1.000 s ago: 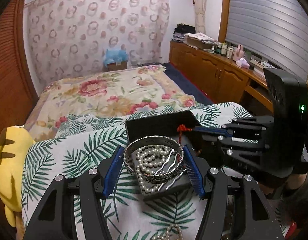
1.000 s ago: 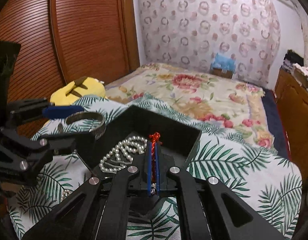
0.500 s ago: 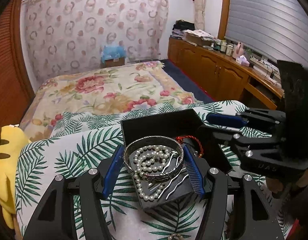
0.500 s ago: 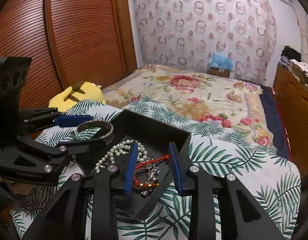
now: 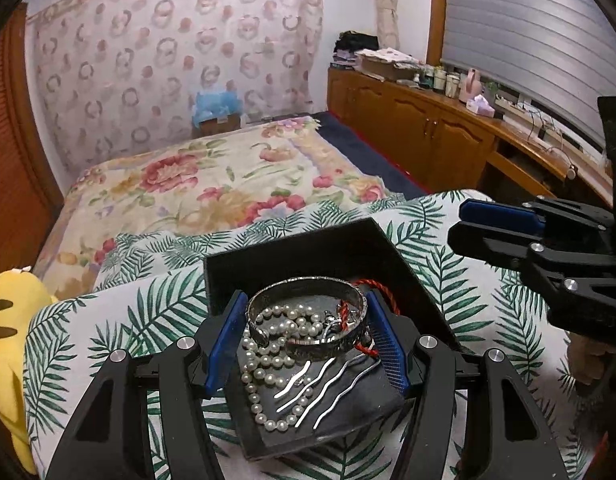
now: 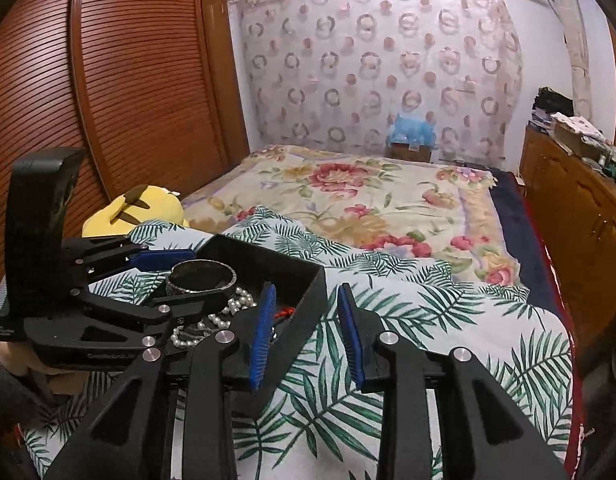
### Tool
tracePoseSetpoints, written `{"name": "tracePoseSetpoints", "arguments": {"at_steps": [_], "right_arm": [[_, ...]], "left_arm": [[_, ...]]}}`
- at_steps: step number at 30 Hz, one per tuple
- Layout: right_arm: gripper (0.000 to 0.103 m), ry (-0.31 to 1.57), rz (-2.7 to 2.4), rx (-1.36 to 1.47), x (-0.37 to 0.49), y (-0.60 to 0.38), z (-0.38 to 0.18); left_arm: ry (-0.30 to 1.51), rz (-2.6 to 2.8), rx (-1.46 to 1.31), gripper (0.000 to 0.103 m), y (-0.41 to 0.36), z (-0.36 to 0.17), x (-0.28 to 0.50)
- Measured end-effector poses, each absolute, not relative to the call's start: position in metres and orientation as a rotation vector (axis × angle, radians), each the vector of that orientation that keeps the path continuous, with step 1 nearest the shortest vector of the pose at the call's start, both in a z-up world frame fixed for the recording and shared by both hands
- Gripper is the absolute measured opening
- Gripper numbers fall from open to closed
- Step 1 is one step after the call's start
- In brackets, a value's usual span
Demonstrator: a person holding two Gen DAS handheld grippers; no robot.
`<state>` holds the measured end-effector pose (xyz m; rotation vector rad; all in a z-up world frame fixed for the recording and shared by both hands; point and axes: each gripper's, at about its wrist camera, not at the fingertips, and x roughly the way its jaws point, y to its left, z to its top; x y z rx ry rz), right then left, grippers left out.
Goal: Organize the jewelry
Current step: 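Open both grippers and withdraw them from the box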
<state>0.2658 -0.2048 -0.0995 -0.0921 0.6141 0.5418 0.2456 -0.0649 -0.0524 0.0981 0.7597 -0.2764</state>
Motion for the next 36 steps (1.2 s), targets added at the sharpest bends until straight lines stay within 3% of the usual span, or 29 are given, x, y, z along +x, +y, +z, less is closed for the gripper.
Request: {"name": "tracePoseSetpoints", "arguments": {"at_steps": [14, 36], "right_arm": [[0.034, 0.622, 0.536, -0.097, 0.247, -0.209, -0.102], [0.034, 0.656, 0.591, -0.141, 0.157, -0.192, -0.114]], "left_arm": [[0.763, -0.281, 0.097, 0.059, -0.066, -0.053, 0.232], [0.745, -0.252, 0.066, 0.059, -0.033, -0.041, 0.133]]}}
